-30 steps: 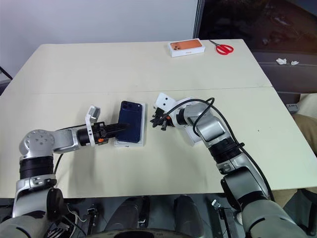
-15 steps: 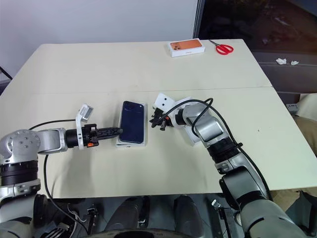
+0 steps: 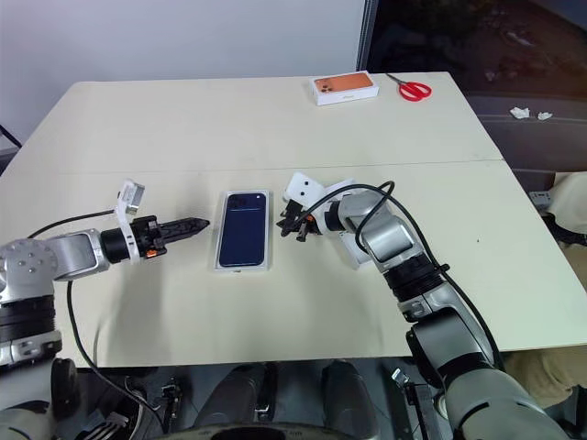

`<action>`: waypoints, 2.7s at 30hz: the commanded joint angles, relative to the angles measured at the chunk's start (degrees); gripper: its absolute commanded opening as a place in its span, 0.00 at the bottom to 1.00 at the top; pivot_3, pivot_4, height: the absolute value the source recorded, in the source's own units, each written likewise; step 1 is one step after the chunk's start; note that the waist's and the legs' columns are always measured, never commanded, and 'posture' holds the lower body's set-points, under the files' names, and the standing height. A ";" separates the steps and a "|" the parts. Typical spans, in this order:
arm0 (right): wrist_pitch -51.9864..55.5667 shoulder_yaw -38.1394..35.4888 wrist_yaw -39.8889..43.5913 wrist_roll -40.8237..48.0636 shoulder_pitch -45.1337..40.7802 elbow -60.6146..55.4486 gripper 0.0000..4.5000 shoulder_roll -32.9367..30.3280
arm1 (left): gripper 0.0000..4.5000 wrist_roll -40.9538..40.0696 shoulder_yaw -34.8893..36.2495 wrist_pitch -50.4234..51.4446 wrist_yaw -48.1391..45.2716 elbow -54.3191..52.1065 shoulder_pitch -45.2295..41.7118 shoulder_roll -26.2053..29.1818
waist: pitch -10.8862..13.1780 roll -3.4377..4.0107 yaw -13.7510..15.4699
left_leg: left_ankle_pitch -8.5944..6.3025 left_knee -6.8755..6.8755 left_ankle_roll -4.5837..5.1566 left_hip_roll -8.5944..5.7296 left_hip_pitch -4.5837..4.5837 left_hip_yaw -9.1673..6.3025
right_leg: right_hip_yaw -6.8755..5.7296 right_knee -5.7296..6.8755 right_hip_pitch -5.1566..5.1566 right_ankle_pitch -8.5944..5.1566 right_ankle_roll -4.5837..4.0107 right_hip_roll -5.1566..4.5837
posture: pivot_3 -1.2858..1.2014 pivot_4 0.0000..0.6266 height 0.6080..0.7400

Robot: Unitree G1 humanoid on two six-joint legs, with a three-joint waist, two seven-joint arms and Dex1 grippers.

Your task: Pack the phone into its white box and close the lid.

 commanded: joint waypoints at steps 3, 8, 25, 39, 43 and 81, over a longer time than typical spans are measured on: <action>-1.76 -1.34 -0.39 0.58 -1.14 -0.46 0.12 0.88 | 0.09 3.76 0.57 -6.47 0.32 1.04 0.35 0.40 | 0.00 0.00 0.07 | 0.00 0.00 0.01 -0.01 0.00 0.00 | 0.00 0.00 0.01 0.00 0.00 -0.01 | 0.52 0.24 1.00; -4.19 -0.46 -1.84 -1.04 -0.62 0.60 0.02 1.36 | 0.00 11.00 -5.63 -13.22 1.87 1.32 1.50 -1.56 | 0.00 0.00 0.09 | -0.01 0.01 0.02 -0.02 0.00 0.00 | 0.00 -0.01 0.02 0.00 0.00 -0.02 | 0.52 0.24 1.00; -8.17 1.69 -3.23 -7.62 3.12 3.70 0.02 -4.38 | 0.00 19.17 -24.05 -15.63 0.14 3.78 -4.52 -18.70 | -0.09 0.15 2.24 | -0.10 0.19 0.19 -0.17 0.14 -0.05 | -0.11 -0.06 0.36 0.00 0.00 -0.07 | 0.52 0.24 1.00; -6.20 -4.50 -0.81 -7.22 10.33 0.24 0.02 -15.47 | 0.00 28.34 -28.00 -25.92 -5.56 23.55 -18.43 -30.34 | -0.09 0.14 3.57 | -0.40 0.97 0.68 -0.63 0.08 -0.41 | -0.51 -0.38 1.08 0.01 0.07 -0.35 | 0.52 0.24 1.00; -4.10 -6.02 -0.65 -6.78 13.25 -3.56 0.02 -16.94 | 0.00 30.13 -27.87 -28.36 -6.86 27.72 -20.65 -32.18 | -0.09 0.14 3.55 | -0.40 1.00 0.69 -0.73 0.08 -0.57 | -0.64 -0.42 1.15 -0.02 0.11 -0.44 | 0.52 0.24 1.00; 25.55 -12.70 6.13 3.85 7.54 -24.65 0.77 -24.98 | 0.86 26.14 -17.20 -29.78 -15.89 1.56 -7.20 -10.34 | 0.19 0.35 1.33 | -0.39 0.85 0.67 -0.74 -0.15 -0.94 | -0.98 -0.27 0.88 -0.14 0.31 -0.68 | 0.52 0.24 1.00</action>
